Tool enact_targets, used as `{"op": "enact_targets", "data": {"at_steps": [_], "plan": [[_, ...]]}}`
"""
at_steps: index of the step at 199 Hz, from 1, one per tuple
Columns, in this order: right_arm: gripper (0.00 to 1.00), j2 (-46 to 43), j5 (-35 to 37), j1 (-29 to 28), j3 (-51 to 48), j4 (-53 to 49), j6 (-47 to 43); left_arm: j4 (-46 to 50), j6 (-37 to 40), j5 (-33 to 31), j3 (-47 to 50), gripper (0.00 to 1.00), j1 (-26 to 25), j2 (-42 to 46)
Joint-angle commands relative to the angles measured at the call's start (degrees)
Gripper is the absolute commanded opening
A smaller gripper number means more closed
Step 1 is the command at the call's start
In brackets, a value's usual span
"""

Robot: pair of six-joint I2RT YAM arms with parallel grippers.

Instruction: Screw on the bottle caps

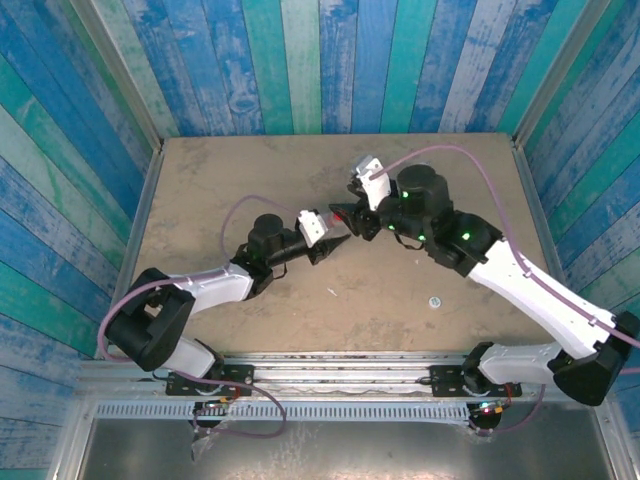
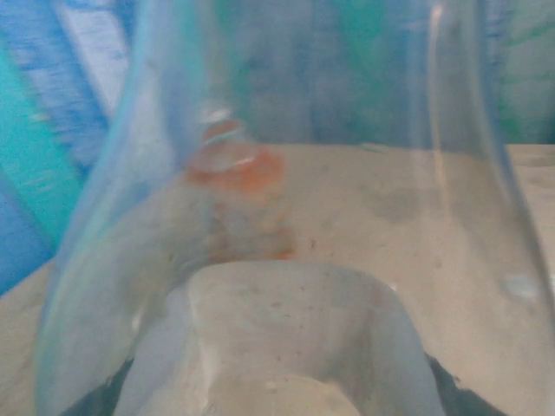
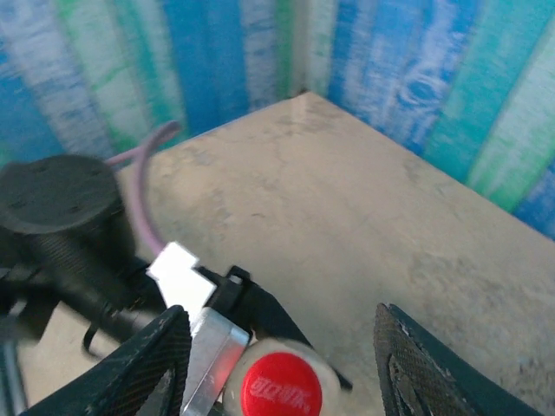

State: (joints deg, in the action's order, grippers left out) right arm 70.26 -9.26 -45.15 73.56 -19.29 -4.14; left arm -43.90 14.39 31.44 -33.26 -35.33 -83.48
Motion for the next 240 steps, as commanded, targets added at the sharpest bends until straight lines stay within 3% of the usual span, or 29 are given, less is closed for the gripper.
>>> {"op": "enact_targets", "data": {"at_steps": [1, 40, 68, 149, 175, 207, 240], "plan": [[0.57, -0.4, -14.9, 1.9, 2.5, -9.3, -12.2, 2.2, -1.3, 16.2, -2.4, 0.48, 0.2, 2.7], [0.54, -0.4, -23.4, 5.3, 4.1, -15.6, -17.4, 5.8, -1.1, 23.9, -4.9, 0.47, 0.3, 2.8], [0.51, 0.0, -24.7, 5.9, 4.0, -16.9, -18.4, 6.7, -0.5, 26.9, -5.4, 0.48, 0.4, 3.1], [0.32, 1.5, -25.4, 6.1, 4.4, -17.7, -17.1, 5.9, -0.8, 24.9, -5.3, 0.48, 0.4, 3.6], [0.26, 2.1, -20.8, 6.1, 4.7, -16.7, -13.4, 3.3, -2.7, 16.3, -4.4, 0.47, 0.4, 4.2], [0.19, 2.1, -6.0, 5.4, 0.2, -6.9, 3.7, 1.4, -3.8, -0.3, -4.2, 0.46, 0.3, 3.8], [0.13, 2.4, 10.7, -1.8, -5.1, 0.1, 19.8, -0.2, -3.0, -18.8, -3.5, 0.45, -0.7, 3.4]]}}
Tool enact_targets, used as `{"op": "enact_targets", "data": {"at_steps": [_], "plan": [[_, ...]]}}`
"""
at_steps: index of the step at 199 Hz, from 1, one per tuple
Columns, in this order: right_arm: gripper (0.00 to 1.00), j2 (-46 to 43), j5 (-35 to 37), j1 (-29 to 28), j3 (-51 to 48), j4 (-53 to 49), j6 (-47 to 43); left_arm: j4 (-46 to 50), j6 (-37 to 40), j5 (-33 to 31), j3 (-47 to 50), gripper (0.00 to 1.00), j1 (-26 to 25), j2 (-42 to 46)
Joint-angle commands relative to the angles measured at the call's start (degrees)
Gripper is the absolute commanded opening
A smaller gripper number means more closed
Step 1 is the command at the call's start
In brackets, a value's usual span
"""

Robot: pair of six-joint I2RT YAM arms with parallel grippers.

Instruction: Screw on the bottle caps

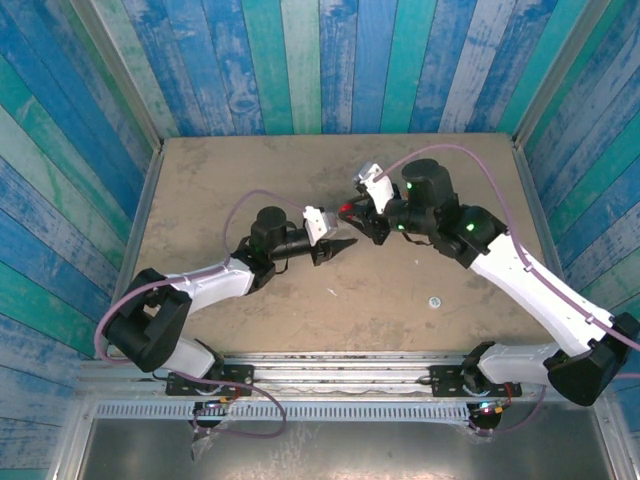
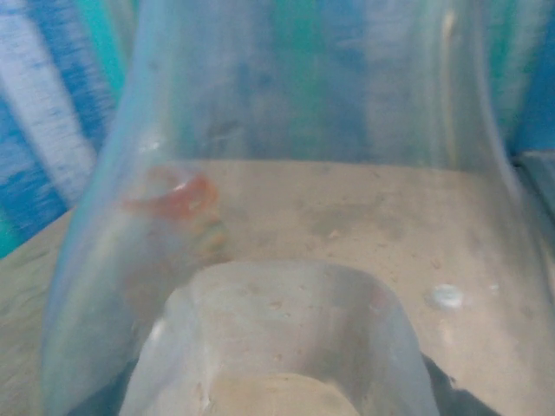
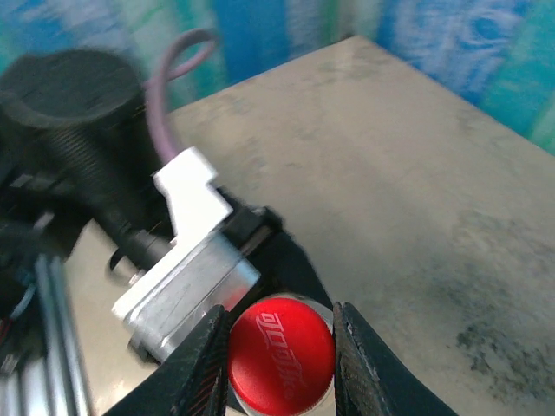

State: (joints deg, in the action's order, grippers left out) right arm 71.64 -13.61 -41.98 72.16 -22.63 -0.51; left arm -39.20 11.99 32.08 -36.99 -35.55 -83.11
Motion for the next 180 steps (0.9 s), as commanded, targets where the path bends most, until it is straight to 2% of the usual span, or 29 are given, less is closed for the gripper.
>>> {"op": "enact_targets", "data": {"at_steps": [1, 26, 51, 79, 113, 127, 143, 159, 180], "plan": [[0.13, 1.1, 15.6, -5.2, -3.7, 3.5, 16.6, -5.0, -0.5, -19.9, 0.3, 0.45, -0.6, 3.0], [0.14, 3.8, 27.3, -9.6, -4.5, 1.8, 28.7, -6.1, 2.3, -30.1, 1.1, 0.45, -2.4, 2.7], [0.12, 7.7, 40.7, -14.4, -3.0, -1.6, 36.9, -6.4, 5.2, -38.3, 2.1, 0.45, -4.2, 2.8], [0.11, 9.6, 46.4, -16.1, -2.5, -0.2, 42.4, -5.3, 9.4, -41.0, 2.9, 0.45, -5.4, 2.9], [0.12, 10.1, 48.3, -16.1, -1.6, 0.5, 43.7, -4.6, 10.3, -39.8, 3.8, 0.46, -5.5, 3.3], [0.19, 9.9, 46.2, -16.0, -1.4, 3.4, 39.0, -4.9, 10.4, -38.0, 4.5, 0.47, -5.6, 3.5], [0.35, 8.4, 41.6, -15.7, -1.4, 8.0, 28.8, -6.9, 9.6, -34.4, 5.9, 0.47, -4.9, 3.7], [0.48, 5.8, 32.9, -13.9, -1.8, 11.6, 17.9, -4.9, 7.0, -22.2, 5.8, 0.48, -2.1, 3.8], [0.57, 1.6, 15.8, -9.3, -2.2, 13.0, 6.3, -5.4, 4.6, -4.8, 6.1, 0.48, 1.4, 3.8]]}}
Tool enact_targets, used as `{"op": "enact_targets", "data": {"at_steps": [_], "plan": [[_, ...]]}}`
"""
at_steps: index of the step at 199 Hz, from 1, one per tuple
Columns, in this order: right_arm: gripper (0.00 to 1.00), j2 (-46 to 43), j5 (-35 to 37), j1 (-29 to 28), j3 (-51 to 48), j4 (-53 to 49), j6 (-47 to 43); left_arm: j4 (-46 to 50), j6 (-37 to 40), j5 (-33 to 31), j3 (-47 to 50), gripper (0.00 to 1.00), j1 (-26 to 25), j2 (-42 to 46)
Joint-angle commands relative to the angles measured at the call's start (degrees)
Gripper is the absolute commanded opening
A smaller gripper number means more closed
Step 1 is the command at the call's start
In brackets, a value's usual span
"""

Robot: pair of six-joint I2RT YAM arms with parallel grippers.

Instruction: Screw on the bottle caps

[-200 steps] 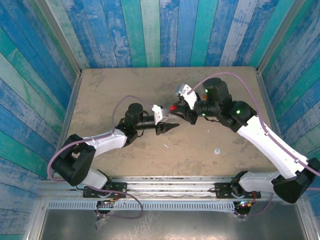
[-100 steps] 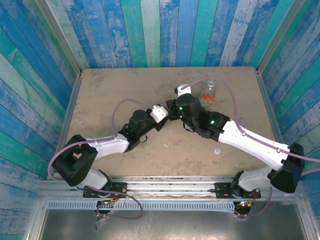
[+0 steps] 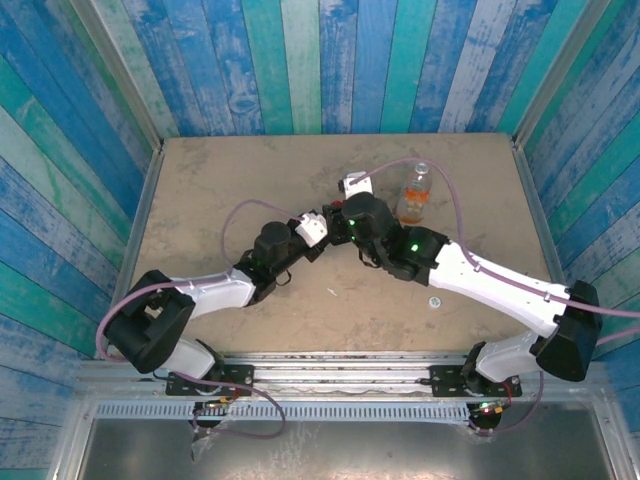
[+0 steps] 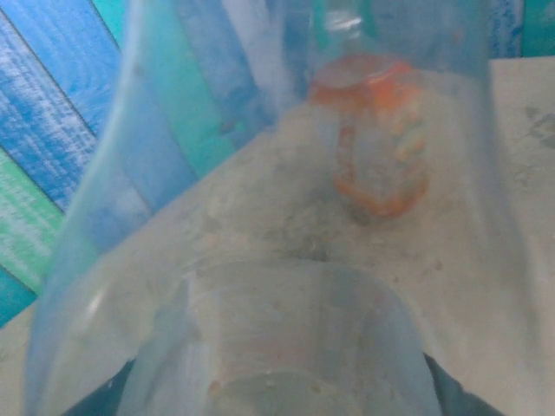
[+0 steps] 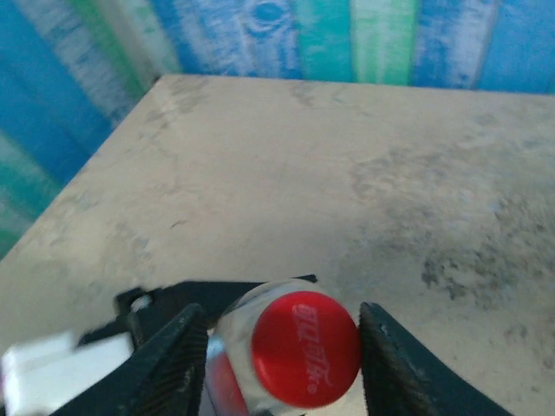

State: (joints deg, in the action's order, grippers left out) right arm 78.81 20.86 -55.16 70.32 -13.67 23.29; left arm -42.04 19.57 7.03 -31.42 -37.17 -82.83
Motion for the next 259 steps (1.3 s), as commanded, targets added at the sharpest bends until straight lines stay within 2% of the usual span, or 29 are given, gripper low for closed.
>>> {"op": "enact_targets", "data": {"at_steps": [1, 14, 40, 60, 78, 129, 156, 178, 198, 218, 242, 259], "plan": [[0.58, -5.8, -19.4, 4.1, -0.4, 4.0, -17.9, -2.7, -3.0, 20.9, 0.5, 0.48, 3.1, 3.6], [0.63, -8.0, -29.6, 7.1, -0.7, 3.9, -23.4, -3.7, -4.3, 29.1, 0.3, 0.48, 3.7, 3.6], [0.63, -10.5, -45.0, 12.0, 0.2, -1.1, -32.4, -0.3, -5.5, 44.0, -3.5, 0.49, 4.0, 1.8], [0.62, -10.9, -52.6, 14.5, 2.2, -7.9, -38.8, -0.2, -7.7, 52.0, -5.5, 0.49, 4.0, 0.2], [0.61, -10.6, -57.4, 15.3, 3.8, -13.4, -43.2, -0.1, -9.2, 56.2, -6.7, 0.49, 4.0, -0.4], [0.52, -8.6, -61.6, 15.9, 4.5, -15.5, -44.3, 2.6, -9.0, 60.1, -8.7, 0.49, 4.0, -0.1], [0.41, -7.3, -62.2, 15.9, 5.7, -16.5, -44.8, 2.8, -8.9, 59.9, -8.7, 0.49, 4.0, -0.1], [0.41, -6.8, -63.0, 15.9, 6.1, -16.4, -44.7, 3.7, -8.3, 59.9, -8.7, 0.49, 4.0, -0.2], [0.50, -6.4, -64.6, 15.9, 6.5, -15.8, -44.3, 4.2, -7.7, 60.0, -8.7, 0.49, 4.0, -0.5], [0.50, -6.5, -64.7, 15.9, 6.3, -14.6, -43.5, 4.1, -7.5, 59.9, -8.7, 0.49, 4.0, -0.7], [0.41, -6.3, -64.9, 15.9, 6.1, -14.6, -42.8, 4.1, -7.6, 59.8, -8.7, 0.49, 4.0, -0.4], [0.31, -6.1, -65.0, 15.9, 5.9, -14.8, -42.6, 4.4, -7.4, 59.7, -8.7, 0.49, 4.0, -0.1]]}}
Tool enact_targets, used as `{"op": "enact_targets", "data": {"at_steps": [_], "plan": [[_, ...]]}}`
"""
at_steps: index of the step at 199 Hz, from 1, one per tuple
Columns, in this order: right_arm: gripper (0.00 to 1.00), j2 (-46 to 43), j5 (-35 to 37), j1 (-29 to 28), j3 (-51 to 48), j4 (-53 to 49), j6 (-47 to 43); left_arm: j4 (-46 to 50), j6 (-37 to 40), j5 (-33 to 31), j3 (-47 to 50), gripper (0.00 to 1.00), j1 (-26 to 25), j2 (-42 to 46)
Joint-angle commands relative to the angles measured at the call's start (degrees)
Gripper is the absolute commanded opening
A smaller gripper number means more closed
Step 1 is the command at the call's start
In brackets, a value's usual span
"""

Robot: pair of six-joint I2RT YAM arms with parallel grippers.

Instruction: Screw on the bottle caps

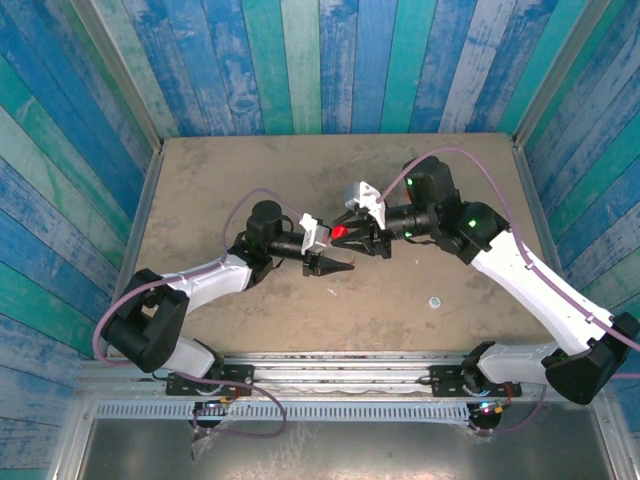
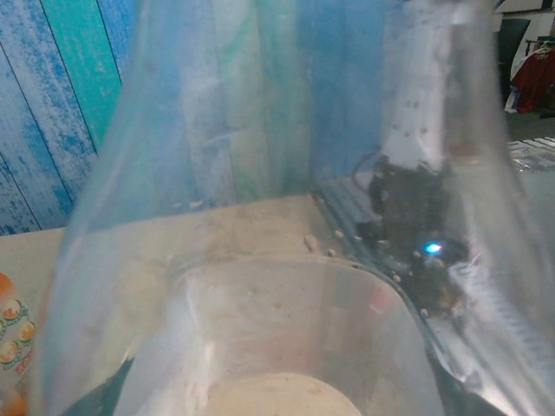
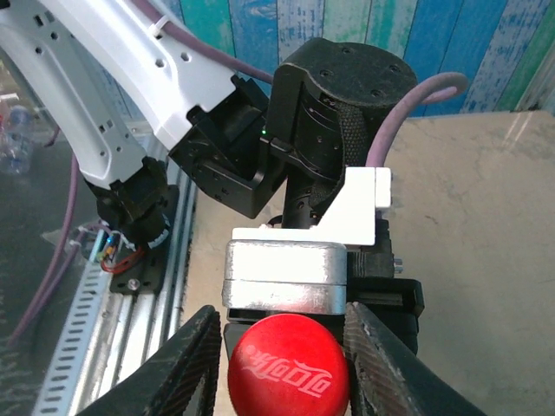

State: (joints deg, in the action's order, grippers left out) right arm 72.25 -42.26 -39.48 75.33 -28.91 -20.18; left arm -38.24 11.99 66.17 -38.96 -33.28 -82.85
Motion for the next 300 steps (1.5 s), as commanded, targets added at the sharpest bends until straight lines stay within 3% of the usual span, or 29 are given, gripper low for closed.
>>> {"op": "enact_targets", "data": {"at_steps": [1, 30, 51, 66, 78, 99, 146, 185, 222, 243, 278, 300], "plan": [[0.31, 0.4, -1.9, 0.2, 0.9, 0.4, 0.9, 0.6, 0.2, 0.6, -1.1, 0.49, 0.1, 0.0], [0.23, 0.7, -1.4, 0.2, 0.8, 0.9, 1.9, 0.4, 0.3, -0.6, -1.1, 0.49, 0.1, -0.4], [0.22, 0.3, 2.9, -0.1, -0.2, 3.1, 4.7, -2.4, -1.5, -7.8, -0.1, 0.48, 0.1, 0.3], [0.20, -0.5, 11.9, -0.7, -2.7, 8.3, 10.1, -4.4, -3.0, -16.0, 0.5, 0.47, 0.1, 0.9], [0.07, -1.0, 21.7, -1.2, -5.5, 13.5, 17.3, -5.0, -3.3, -22.7, 0.6, 0.45, 0.1, 1.2], [0.11, -1.2, 35.9, -3.4, -9.2, 18.3, 24.1, -7.8, -4.0, -34.8, 1.6, 0.45, -0.1, 1.5], [0.07, 2.4, 61.2, -12.0, -12.3, 20.6, 43.5, -6.4, 3.7, -61.9, 2.8, 0.43, -6.0, 3.0], [0.05, 8.7, 77.0, -17.8, -9.9, 15.9, 58.7, -8.3, 7.4, -72.9, 4.2, 0.42, -9.1, 2.5], [0.08, 10.8, 77.5, -18.0, -7.0, 15.1, 57.0, -5.6, 8.3, -70.7, 4.1, 0.43, -9.2, 2.8], [0.21, 7.6, 71.2, -17.5, -9.0, 22.3, 47.8, -6.2, 6.7, -65.9, 5.4, 0.44, -8.2, 2.8], [0.59, 0.2, 48.8, -13.1, -12.2, 29.9, 30.6, -8.0, -0.7, -38.6, 6.2, 0.45, -1.5, 2.1], [0.64, -3.3, 32.5, -8.1, -11.7, 27.4, 25.2, -6.9, -1.0, -22.4, 4.9, 0.47, -0.1, 1.5]]}}
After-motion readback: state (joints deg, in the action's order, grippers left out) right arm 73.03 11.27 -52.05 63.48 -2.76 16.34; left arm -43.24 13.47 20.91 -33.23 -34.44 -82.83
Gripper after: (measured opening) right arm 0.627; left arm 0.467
